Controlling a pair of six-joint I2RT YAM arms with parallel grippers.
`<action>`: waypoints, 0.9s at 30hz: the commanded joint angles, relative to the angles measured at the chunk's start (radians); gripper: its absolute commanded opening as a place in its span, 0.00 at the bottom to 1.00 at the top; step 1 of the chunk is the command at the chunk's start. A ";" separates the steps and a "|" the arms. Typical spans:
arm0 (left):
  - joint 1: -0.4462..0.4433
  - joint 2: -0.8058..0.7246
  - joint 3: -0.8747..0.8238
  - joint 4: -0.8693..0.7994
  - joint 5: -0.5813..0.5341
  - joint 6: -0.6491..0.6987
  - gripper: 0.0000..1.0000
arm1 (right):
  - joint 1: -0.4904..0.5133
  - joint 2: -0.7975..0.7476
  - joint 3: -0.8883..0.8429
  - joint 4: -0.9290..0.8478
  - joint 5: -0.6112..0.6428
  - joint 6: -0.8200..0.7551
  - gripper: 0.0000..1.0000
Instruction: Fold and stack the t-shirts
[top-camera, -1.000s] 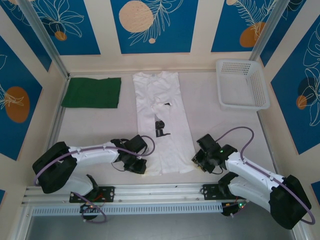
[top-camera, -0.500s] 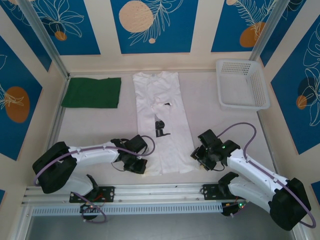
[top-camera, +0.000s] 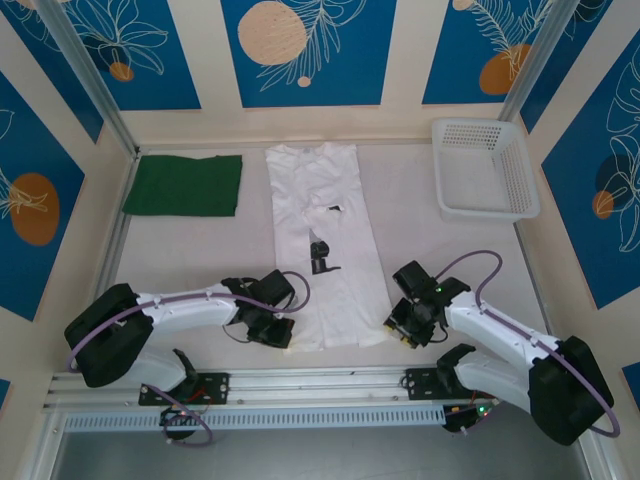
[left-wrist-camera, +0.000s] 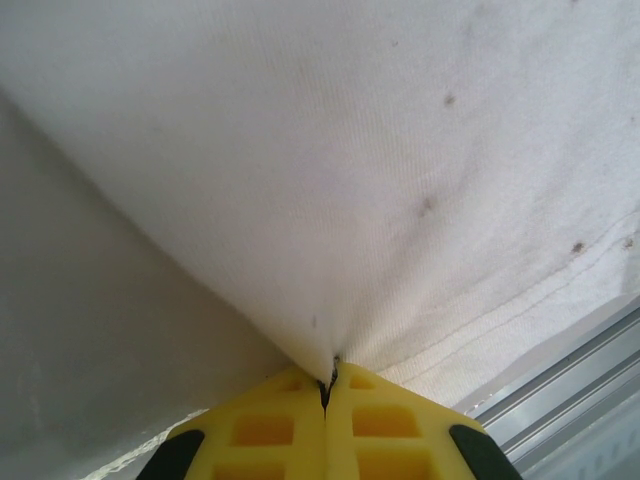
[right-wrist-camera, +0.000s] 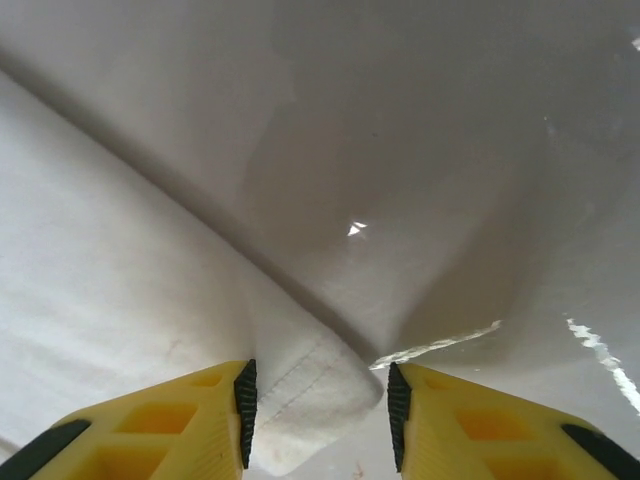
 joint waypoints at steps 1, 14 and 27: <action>-0.030 0.008 -0.027 -0.086 0.045 -0.008 0.00 | 0.003 0.047 0.021 -0.023 -0.036 -0.014 0.37; -0.028 -0.064 -0.036 -0.151 0.031 -0.009 0.00 | -0.006 0.088 0.053 0.003 -0.143 -0.072 0.00; 0.123 -0.242 0.086 -0.325 0.093 -0.067 0.00 | -0.014 0.171 0.352 -0.124 -0.252 -0.166 0.00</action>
